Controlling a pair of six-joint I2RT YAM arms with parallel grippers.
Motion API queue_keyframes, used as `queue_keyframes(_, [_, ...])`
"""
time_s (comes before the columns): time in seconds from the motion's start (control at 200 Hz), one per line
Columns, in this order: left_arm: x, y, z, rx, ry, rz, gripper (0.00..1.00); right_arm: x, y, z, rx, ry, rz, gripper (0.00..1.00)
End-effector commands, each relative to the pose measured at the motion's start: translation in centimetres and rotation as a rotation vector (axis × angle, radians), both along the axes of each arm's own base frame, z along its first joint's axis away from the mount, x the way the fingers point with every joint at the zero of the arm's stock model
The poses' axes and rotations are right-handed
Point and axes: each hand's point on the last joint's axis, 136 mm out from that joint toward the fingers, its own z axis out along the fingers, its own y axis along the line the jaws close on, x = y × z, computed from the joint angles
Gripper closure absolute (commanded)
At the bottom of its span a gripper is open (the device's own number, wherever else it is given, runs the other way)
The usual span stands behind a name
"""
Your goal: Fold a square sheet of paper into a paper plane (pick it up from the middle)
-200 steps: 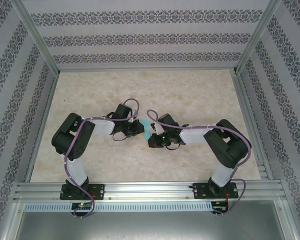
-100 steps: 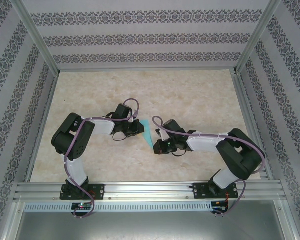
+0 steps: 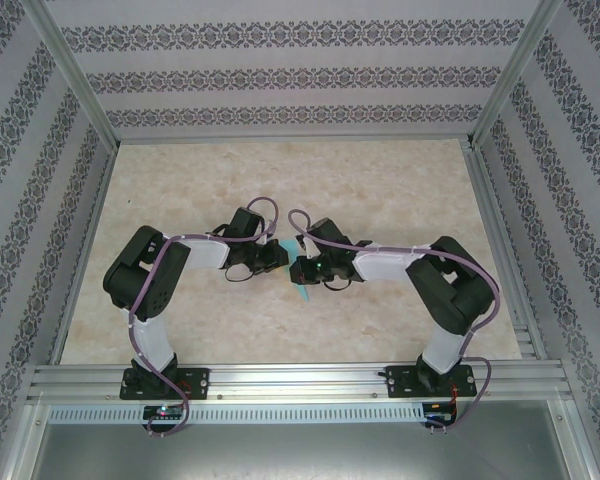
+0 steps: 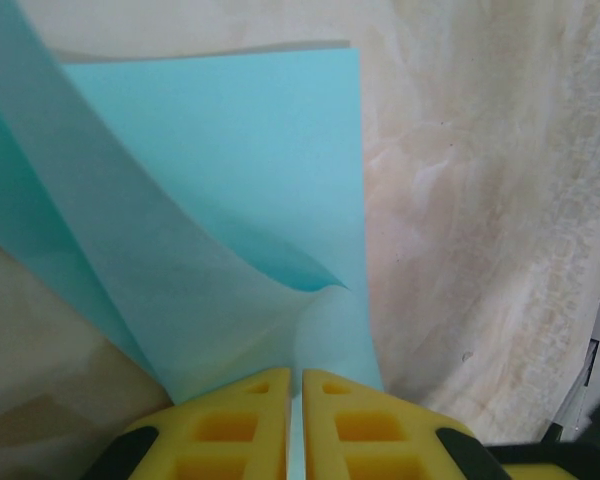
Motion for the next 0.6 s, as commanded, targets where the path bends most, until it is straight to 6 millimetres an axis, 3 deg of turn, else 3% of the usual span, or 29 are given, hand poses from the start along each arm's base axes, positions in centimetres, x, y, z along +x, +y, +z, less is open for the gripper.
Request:
queue_keyframes(0.0, [0.1, 0.2, -0.6, 0.038, -0.009, -0.027, 0.87, 0.3, -0.7, -1.2, -0.046, 0.024, -0.034, 0.94])
queue_keyframes(0.23, [1.5, -1.2, 4.4, -0.047, -0.141, -0.07, 0.81, -0.4, -3.1, -3.8, -0.106, 0.077, -0.097, 0.95])
queue_keyframes(0.31, [1.5, -1.2, 5.3, -0.063, -0.175, -0.068, 0.79, -0.4, -3.4, -4.1, -0.106, 0.09, -0.115, 0.95])
queue_keyframes(0.594, [0.1, 0.0, 2.4, -0.025, -0.141, -0.046, 0.79, -0.7, -3.9, -4.9, -0.117, 0.122, -0.156, 0.95])
